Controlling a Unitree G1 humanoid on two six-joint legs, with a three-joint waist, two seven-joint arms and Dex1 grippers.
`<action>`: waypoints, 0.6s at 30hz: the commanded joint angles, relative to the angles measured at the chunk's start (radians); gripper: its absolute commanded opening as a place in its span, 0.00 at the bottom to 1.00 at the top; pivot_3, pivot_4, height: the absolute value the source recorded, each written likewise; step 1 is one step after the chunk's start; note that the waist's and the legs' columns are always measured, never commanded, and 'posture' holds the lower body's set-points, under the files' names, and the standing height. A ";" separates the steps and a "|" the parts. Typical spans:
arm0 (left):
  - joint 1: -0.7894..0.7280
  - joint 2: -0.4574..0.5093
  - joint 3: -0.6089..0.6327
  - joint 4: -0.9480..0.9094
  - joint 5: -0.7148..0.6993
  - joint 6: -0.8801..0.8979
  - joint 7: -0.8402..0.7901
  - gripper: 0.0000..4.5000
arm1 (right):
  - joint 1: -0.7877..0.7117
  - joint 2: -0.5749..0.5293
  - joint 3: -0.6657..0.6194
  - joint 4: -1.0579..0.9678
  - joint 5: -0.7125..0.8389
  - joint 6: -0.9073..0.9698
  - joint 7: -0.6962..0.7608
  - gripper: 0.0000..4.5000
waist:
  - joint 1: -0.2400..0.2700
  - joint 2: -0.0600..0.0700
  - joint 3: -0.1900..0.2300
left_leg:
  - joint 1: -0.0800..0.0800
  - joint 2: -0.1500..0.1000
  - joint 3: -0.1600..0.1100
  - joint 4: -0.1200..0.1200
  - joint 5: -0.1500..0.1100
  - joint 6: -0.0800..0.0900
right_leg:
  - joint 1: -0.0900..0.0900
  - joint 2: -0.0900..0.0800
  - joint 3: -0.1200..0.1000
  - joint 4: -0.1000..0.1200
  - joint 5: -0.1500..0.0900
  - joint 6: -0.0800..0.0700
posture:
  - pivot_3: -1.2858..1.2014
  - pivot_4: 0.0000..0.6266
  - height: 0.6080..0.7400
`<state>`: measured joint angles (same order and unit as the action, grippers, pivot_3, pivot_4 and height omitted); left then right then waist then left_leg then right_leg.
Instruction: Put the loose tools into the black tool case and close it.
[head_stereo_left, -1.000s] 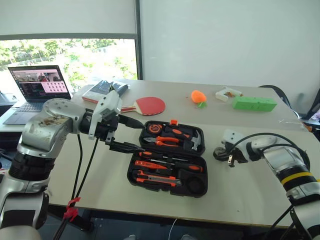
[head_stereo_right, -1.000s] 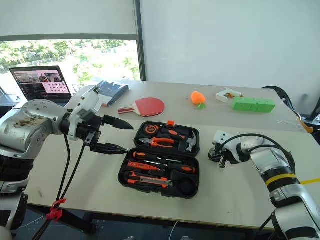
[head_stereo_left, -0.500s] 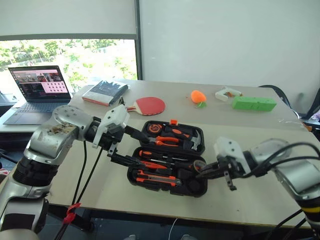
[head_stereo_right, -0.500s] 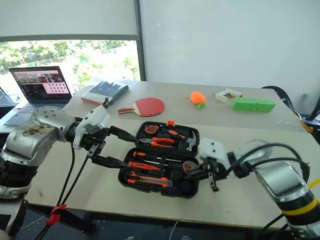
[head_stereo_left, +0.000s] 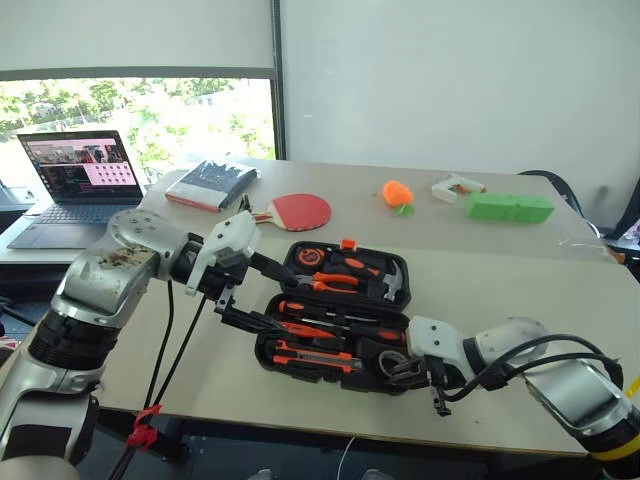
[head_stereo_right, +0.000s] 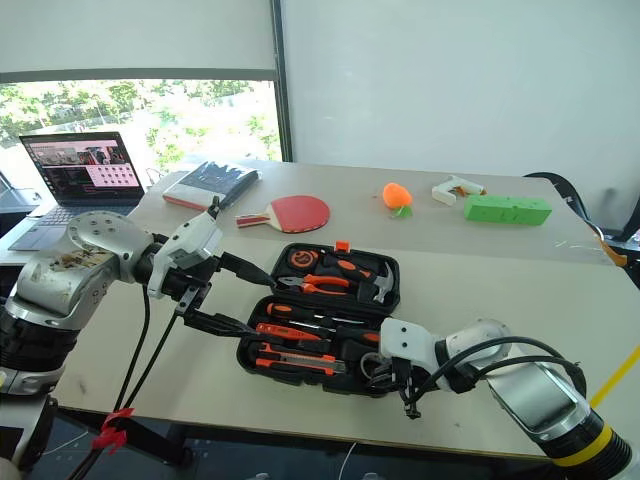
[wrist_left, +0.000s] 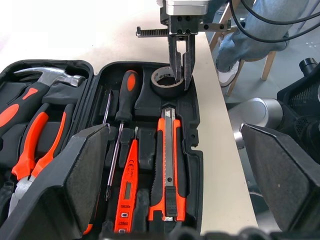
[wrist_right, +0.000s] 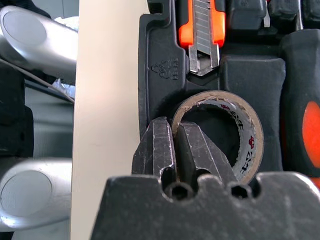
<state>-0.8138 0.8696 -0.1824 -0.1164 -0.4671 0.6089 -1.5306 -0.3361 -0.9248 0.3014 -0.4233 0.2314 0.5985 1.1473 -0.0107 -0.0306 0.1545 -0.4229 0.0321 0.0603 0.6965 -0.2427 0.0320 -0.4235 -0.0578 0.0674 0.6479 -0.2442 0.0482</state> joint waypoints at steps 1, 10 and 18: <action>-0.029 0.000 0.008 -0.008 0.001 -0.019 -0.007 1.00 | -0.007 -0.009 0.009 -0.004 -0.019 -0.005 0.007 0.31 | 0.002 0.000 0.000 | 0.000 0.000 0.000 0.000 0.000 0.000 | 0.000 0.000 0.000 0.000 0.000 0.000 | 0.52 0.24 0.97; -0.030 -0.008 0.008 -0.003 0.000 -0.021 -0.011 1.00 | -0.060 -0.020 -0.178 -0.164 0.197 0.192 0.007 0.98 | 0.009 0.000 0.000 | -0.001 0.000 -0.002 -0.001 0.000 0.000 | -0.001 0.000 0.000 0.000 0.000 0.000 | 0.52 0.24 0.97; -0.039 -0.017 -0.001 0.024 0.021 -0.043 -0.015 1.00 | -0.025 -0.039 -0.196 -0.193 0.217 0.217 -0.051 0.99 | 0.008 0.000 0.000 | 0.000 0.000 -0.001 0.000 0.000 0.000 | 0.000 0.000 0.000 0.000 0.000 0.000 | 0.52 0.24 0.97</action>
<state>-0.8261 0.8480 -0.1830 -0.0948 -0.4630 0.5861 -1.5429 -0.3714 -0.9519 0.1257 -0.5999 0.4554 0.8314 1.1213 -0.0022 -0.0309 0.1547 -0.4230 0.0323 0.0591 0.6961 -0.2429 0.0322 -0.4238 -0.0579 0.0669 0.6478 -0.2443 0.0479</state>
